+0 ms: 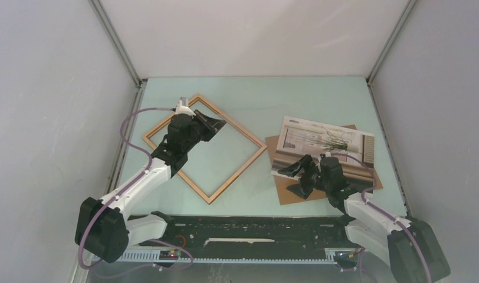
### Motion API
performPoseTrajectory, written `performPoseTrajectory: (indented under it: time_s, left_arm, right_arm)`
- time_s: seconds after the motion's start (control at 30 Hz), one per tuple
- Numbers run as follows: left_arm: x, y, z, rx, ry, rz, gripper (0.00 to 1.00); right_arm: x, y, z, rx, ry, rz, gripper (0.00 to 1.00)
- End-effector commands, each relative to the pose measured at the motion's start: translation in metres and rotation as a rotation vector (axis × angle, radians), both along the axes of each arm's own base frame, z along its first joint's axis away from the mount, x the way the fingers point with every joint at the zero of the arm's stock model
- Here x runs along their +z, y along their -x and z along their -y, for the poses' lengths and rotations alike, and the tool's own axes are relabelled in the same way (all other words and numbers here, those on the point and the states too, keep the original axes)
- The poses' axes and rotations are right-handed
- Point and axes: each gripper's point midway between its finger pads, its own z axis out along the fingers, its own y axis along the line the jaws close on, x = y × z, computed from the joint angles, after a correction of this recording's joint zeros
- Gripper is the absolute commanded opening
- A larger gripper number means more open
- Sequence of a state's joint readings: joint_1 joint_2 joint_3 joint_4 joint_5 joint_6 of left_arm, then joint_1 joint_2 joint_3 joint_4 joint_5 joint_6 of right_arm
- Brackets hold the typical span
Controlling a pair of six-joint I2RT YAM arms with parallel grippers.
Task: Put the photo into the frame
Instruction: Pick up the photo frame item at the center of the board.
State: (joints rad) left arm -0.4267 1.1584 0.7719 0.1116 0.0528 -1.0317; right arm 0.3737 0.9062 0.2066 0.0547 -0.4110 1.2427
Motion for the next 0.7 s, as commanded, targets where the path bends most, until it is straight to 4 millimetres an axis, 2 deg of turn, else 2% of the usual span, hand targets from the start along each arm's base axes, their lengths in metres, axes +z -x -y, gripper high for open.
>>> performPoseTrajectory:
  time_s: [0.0, 0.1, 0.33, 0.67]
  left_arm:
    - [0.016, 0.005, 0.003, -0.018, 0.080, 0.050, 0.00]
    - [0.016, 0.007, 0.003, -0.022, 0.088, 0.055, 0.00]
    - [0.020, 0.009, 0.004, -0.026, 0.102, 0.066, 0.00]
    - [0.016, 0.017, -0.009, 0.029, 0.124, 0.074, 0.00]
  right_arm:
    - [0.030, -0.025, -0.007, -0.027, -0.111, 0.136, 0.98]
    - [0.028, -0.034, 0.000, -0.061, -0.115, 0.157, 0.98]
    - [0.045, -0.051, 0.007, -0.099, -0.177, 0.217, 0.96]
    - [0.069, -0.072, 0.019, -0.197, -0.270, 0.257, 0.95]
